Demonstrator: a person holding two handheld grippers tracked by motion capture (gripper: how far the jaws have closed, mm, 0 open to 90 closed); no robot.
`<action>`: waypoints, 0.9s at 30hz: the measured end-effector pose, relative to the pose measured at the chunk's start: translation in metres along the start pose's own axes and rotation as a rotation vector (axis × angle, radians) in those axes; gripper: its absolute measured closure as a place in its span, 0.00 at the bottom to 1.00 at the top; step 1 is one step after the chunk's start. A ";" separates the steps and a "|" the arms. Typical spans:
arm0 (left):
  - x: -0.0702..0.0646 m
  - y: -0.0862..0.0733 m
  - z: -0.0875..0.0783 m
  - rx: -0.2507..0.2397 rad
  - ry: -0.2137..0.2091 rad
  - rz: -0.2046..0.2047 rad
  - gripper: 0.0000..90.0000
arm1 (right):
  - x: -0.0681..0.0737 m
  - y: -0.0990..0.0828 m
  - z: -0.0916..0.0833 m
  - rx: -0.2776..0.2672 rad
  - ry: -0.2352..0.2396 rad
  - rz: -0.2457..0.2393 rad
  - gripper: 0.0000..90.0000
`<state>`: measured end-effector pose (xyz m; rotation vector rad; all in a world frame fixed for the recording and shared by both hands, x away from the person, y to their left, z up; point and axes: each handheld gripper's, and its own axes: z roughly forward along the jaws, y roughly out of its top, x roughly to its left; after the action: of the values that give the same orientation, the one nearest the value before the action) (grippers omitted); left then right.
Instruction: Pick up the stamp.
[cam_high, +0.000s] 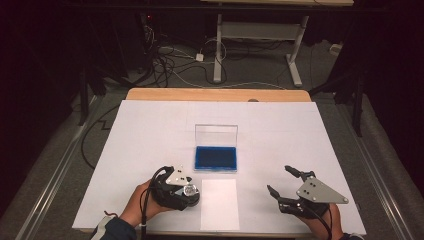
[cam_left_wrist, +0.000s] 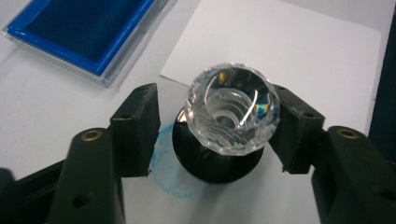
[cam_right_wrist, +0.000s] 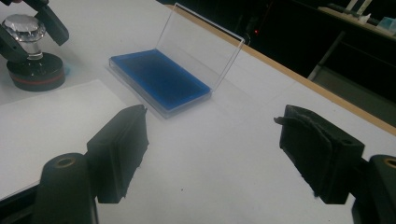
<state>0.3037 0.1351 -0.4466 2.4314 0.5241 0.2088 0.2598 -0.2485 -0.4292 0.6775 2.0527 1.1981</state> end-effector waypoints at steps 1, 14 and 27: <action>0.000 0.000 0.000 0.009 -0.003 0.005 0.43 | 0.000 0.000 0.000 0.000 0.000 0.000 0.26; -0.002 0.013 0.001 0.058 -0.002 0.044 0.48 | 0.001 0.000 0.001 0.003 0.012 0.005 0.27; -0.002 0.011 -0.004 0.075 -0.006 0.064 0.59 | 0.001 0.000 0.001 0.003 0.012 0.007 0.27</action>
<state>0.3039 0.1282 -0.4367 2.5236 0.4590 0.2124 0.2600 -0.2477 -0.4299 0.6803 2.0642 1.2061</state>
